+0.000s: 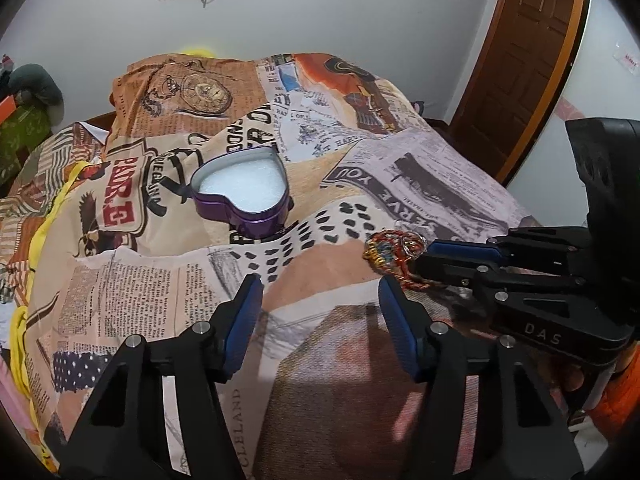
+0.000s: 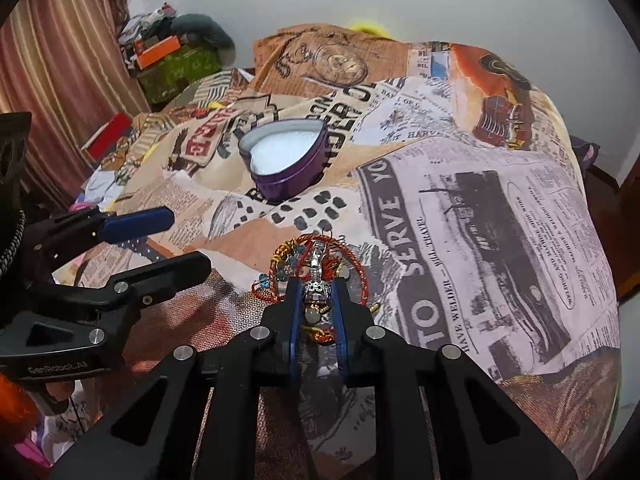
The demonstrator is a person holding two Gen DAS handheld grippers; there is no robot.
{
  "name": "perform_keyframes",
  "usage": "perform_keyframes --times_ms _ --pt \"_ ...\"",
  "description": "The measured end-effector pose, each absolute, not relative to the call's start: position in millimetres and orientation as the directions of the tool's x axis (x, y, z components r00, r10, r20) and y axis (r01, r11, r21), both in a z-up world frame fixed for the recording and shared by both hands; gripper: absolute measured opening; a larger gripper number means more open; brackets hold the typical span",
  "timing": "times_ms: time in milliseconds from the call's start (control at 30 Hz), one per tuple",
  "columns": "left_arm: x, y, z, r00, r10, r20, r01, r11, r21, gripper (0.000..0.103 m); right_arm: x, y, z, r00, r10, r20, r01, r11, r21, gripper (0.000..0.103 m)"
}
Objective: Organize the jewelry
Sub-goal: 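Grasp the red-and-gold beaded bracelet with the left gripper while the right holds the charm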
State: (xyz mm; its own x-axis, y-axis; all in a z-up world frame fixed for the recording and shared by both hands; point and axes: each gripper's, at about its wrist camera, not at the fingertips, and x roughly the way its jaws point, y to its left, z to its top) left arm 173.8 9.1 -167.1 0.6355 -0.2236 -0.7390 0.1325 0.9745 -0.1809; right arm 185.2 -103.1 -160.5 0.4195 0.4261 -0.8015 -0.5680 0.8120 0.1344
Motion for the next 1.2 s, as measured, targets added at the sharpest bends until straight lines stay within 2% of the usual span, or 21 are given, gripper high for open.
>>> perform_keyframes --times_ms 167,300,367,500,633,800,867,1033,1200 --pt "177 0 -165 0.621 -0.243 -0.745 0.155 0.97 -0.188 0.052 180 -112 -147 0.462 0.442 -0.769 -0.554 0.821 0.139 0.013" --pt "184 -4 -166 0.612 -0.25 -0.751 0.15 0.968 -0.2 0.05 178 -122 -136 0.495 0.445 -0.746 -0.536 0.832 0.141 0.013" --pt "189 -6 -166 0.607 -0.256 -0.752 0.149 0.967 -0.209 0.045 178 -130 -132 0.516 0.438 -0.736 -0.523 0.842 0.135 0.013" --pt "203 -8 -171 0.575 -0.296 -0.762 0.147 0.954 -0.26 0.035 177 -140 -130 0.533 0.43 -0.729 -0.502 0.854 0.137 0.013" --pt "216 -9 -181 0.537 -0.336 -0.773 0.129 0.939 -0.319 0.033 178 -148 -132 0.544 0.42 -0.726 -0.486 0.863 0.135 0.013" --pt "223 -13 -189 0.518 -0.351 -0.78 0.116 0.932 -0.343 0.018 177 -158 -134 0.548 0.426 -0.72 -0.477 0.866 0.149 0.013" --pt "224 -14 -192 0.51 -0.367 -0.778 0.117 0.926 -0.36 0.008 177 -161 -136 0.548 0.43 -0.718 -0.474 0.866 0.157 0.013" --pt "221 -12 -189 0.514 -0.383 -0.767 0.112 0.917 -0.383 0.005 174 -167 -135 0.55 0.434 -0.713 -0.471 0.867 0.165 0.013" --pt "211 -16 -173 0.551 -0.357 -0.755 0.135 0.93 -0.341 0.005 171 -170 -131 0.557 0.439 -0.706 -0.467 0.867 0.17 0.013"
